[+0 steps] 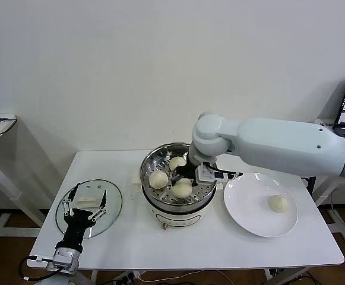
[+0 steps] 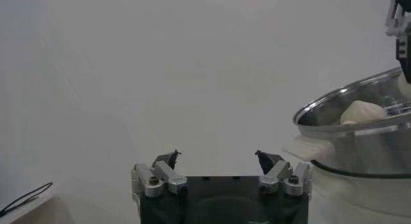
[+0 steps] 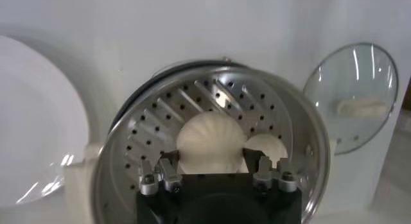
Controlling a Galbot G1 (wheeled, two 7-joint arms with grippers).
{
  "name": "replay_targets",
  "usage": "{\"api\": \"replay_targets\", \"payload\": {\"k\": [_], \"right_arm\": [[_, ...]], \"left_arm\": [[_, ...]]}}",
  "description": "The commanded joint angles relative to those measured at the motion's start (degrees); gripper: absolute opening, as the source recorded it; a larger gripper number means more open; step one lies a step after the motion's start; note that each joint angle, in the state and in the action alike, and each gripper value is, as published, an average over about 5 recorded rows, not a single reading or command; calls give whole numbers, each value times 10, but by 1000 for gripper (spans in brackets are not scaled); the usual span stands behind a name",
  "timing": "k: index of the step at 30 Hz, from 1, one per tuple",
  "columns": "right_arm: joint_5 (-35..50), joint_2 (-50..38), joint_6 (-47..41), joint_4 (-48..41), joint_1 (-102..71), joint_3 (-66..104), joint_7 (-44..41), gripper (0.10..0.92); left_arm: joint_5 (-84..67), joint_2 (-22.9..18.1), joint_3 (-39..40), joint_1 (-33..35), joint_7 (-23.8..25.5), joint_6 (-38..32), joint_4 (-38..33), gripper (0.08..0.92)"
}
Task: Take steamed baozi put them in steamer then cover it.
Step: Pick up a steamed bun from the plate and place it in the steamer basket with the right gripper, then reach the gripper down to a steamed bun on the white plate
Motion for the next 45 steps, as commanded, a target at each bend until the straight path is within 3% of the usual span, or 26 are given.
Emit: {"api": "replay_targets", "payload": {"k": [1, 12, 20, 29, 37, 40, 45], "right_arm": [[11, 26, 1, -16, -22, -15, 10, 696], [1, 48, -13, -46, -31, -14, 4, 710], [1, 23, -17, -44, -35, 22, 12, 815], [96, -123, -28, -22, 42, 72, -32, 823], [208, -264, -181, -37, 23, 85, -122, 823], [206, -298, -218, -59, -19, 97, -145, 823], [136, -329, -248, -114, -140, 188, -175, 823]], "left_arm": [[-1, 1, -6, 0, 2, -1, 5, 823], [-1, 1, -7, 2, 4, -6, 4, 823], [0, 0, -4, 4, 4, -6, 1, 823], [3, -1, 3, 9, 1, -5, -4, 823], [9, -2, 14, 13, -3, -4, -13, 823], [11, -2, 14, 15, -3, -5, -17, 823], [12, -2, 13, 18, -3, -7, -21, 823]]}}
